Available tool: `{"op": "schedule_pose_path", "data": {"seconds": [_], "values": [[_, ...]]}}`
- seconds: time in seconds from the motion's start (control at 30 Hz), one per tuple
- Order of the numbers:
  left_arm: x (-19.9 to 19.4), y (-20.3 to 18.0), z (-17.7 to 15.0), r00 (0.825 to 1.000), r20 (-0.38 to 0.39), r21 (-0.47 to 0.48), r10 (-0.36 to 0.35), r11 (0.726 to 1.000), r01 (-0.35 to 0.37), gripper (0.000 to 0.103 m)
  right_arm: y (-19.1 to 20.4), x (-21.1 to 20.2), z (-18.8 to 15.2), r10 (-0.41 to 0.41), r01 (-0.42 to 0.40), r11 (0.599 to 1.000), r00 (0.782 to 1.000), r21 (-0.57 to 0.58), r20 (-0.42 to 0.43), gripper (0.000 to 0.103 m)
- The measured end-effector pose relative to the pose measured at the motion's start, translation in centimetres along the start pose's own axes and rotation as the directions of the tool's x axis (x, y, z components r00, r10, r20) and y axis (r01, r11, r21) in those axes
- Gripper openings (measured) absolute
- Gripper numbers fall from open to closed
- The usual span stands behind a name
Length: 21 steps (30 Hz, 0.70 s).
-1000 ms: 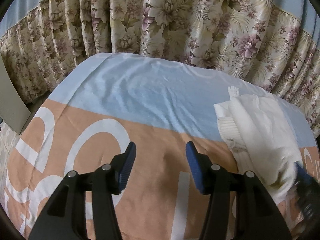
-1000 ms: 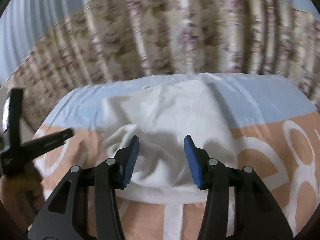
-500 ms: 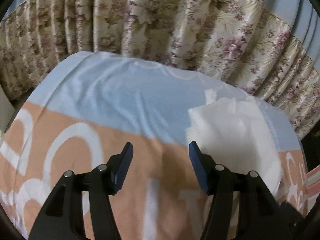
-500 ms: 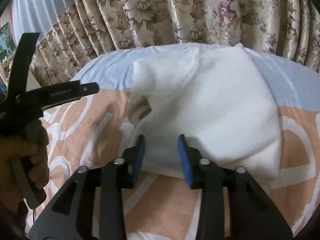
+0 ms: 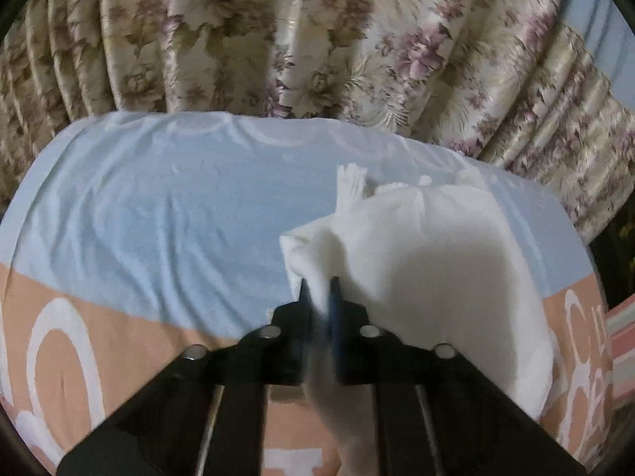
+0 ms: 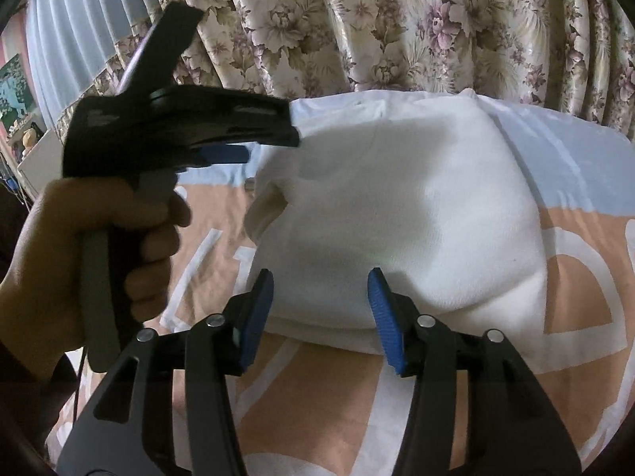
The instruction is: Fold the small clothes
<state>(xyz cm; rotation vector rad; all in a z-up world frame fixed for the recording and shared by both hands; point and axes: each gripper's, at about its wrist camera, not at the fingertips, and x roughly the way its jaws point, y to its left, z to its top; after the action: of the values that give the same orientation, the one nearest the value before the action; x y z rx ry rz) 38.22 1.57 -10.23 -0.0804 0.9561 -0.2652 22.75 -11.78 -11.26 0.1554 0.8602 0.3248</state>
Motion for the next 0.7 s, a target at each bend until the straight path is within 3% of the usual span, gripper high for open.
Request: {"op": "schedule_pose_path", "data": {"seconds": [0.2,0.27,0.43,0.7], "values": [[1.0,-0.3,1.3,1.0,0.006,0.061,0.016,0.998,-0.016,0.007,0.8,0.5,0.0,-0.025,0.025,0.999,0.999,-0.02,0.02,0.051],[1.5,-0.6,1.6,1.0,0.008,0.098,0.03,0.995,-0.031,0.007,1.1,1.4,-0.2,-0.035,0.035,0.999,0.999,-0.035,0.006,0.042],[3.2,-0.6,1.6,0.998,0.003,0.162,0.065,0.985,-0.064,0.007,2.0,2.0,-1.0,-0.078,0.078,0.993,0.997,-0.084,0.006,0.04],[3.3,-0.7,0.9,0.995,0.038,0.168,0.088,0.981,-0.093,0.01,2.1,2.2,-1.3,-0.089,0.089,0.993,0.996,-0.079,0.009,0.04]]}}
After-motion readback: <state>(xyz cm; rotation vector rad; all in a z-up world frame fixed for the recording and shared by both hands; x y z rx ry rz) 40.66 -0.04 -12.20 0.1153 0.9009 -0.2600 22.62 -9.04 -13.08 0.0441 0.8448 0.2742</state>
